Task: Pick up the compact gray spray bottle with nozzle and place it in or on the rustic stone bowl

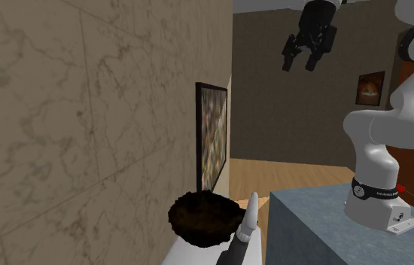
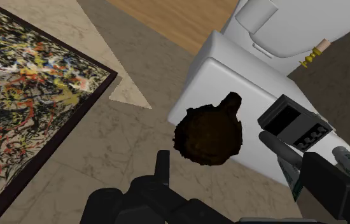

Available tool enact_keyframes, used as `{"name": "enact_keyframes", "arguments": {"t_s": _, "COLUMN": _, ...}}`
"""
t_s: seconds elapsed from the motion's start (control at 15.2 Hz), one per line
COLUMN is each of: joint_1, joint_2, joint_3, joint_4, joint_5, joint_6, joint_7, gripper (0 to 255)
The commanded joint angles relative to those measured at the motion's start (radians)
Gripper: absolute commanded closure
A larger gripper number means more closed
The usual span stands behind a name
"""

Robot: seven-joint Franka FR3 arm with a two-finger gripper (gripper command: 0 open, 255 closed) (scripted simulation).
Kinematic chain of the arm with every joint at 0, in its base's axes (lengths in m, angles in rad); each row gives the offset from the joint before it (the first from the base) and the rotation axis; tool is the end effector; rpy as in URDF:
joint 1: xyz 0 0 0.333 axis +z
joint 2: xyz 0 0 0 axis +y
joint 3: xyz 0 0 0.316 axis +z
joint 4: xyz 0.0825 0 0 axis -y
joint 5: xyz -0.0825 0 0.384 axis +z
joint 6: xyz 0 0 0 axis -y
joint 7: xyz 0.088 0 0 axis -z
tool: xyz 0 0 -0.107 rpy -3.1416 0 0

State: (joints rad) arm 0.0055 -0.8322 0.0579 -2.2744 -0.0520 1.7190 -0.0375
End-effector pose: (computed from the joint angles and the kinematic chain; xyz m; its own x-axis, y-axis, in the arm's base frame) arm 0.3056 0.0227 0.6587 0.9583 0.0994 0.2680 0.0737 -0.9918 0.1044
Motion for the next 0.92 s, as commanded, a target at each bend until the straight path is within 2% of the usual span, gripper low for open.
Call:
{"name": "enact_keyframes", "arguments": {"t_s": 0.0, "joint_1": 0.0, "joint_2": 0.0, "joint_3": 0.0, "joint_4": 0.0, "joint_5": 0.0, "joint_6": 0.0, "joint_7": 0.0, "gripper": 0}}
{"name": "enact_keyframes", "arguments": {"t_s": 0.4, "joint_1": 0.067, "joint_2": 0.058, "joint_3": -0.033, "joint_4": -0.151, "joint_5": 0.006, "joint_6": 0.276, "joint_7": -0.129, "gripper": 0}}
{"name": "enact_keyframes", "arguments": {"t_s": 0.86, "joint_1": 0.153, "joint_2": 0.207, "joint_3": -0.076, "joint_4": -0.255, "joint_5": 0.023, "joint_6": 0.601, "joint_7": -0.293, "gripper": 0}}
